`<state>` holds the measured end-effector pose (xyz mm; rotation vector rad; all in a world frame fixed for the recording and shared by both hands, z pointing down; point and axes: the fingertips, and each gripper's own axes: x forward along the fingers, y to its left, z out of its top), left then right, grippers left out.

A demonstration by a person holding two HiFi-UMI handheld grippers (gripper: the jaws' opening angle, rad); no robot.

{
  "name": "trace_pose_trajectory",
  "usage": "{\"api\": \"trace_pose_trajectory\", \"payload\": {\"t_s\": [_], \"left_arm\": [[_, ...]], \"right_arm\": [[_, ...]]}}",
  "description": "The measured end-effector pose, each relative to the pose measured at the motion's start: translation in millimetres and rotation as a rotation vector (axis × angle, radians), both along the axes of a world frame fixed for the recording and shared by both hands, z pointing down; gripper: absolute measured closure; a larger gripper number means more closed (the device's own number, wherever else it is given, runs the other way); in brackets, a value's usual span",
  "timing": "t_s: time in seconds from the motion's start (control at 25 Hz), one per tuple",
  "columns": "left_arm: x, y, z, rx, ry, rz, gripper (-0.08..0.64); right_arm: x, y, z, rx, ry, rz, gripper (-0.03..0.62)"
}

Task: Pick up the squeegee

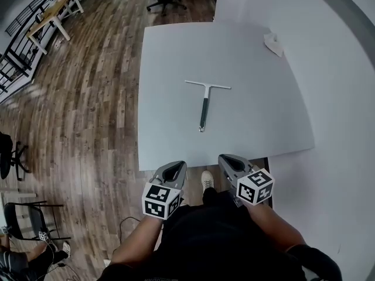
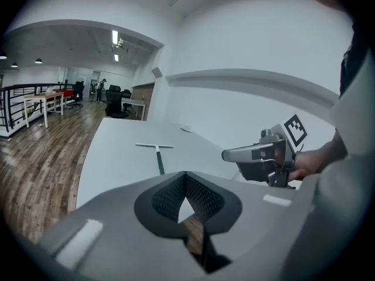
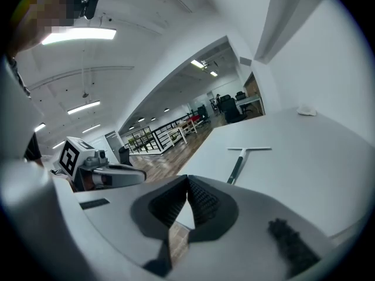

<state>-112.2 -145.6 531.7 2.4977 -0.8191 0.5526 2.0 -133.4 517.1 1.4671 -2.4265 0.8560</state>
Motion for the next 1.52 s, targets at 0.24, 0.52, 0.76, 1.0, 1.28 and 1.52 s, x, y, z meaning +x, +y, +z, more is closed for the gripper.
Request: {"api": "trace_pose_trajectory", "payload": {"t_s": [0.24, 0.52, 0.76, 1.0, 1.28, 1.52], "left_arm": [[27, -29, -5, 0.019, -0.03, -0.051, 0.554], [43, -54, -6, 0.028, -0.07, -0.123, 0.554], [46, -72, -7, -0.017, -0.034, -0.233, 0.554], [44, -80, -3, 0.002, -0.091, -0.257, 0.554], [31, -95, -1, 0.03, -0.139, -0.257, 0.553], [27, -114, 4, 0.042, -0.142, -0.202, 0.553]], "right_arm": [[35, -37, -4, 0.023, -0.031, -0.021, 0.588], [61, -72, 8, 0.003, -0.103, -0.06, 0.588], [75, -96, 19, 0.007, -0.131, -0.106, 0.588], [90, -112, 35, -0.017, -0.155, -0.099, 0.588], [82, -133, 45, -0.033, -0.155, -0.098, 0.588], [77, -146, 54, -0.054, -0.128, -0.054, 0.586]]}}
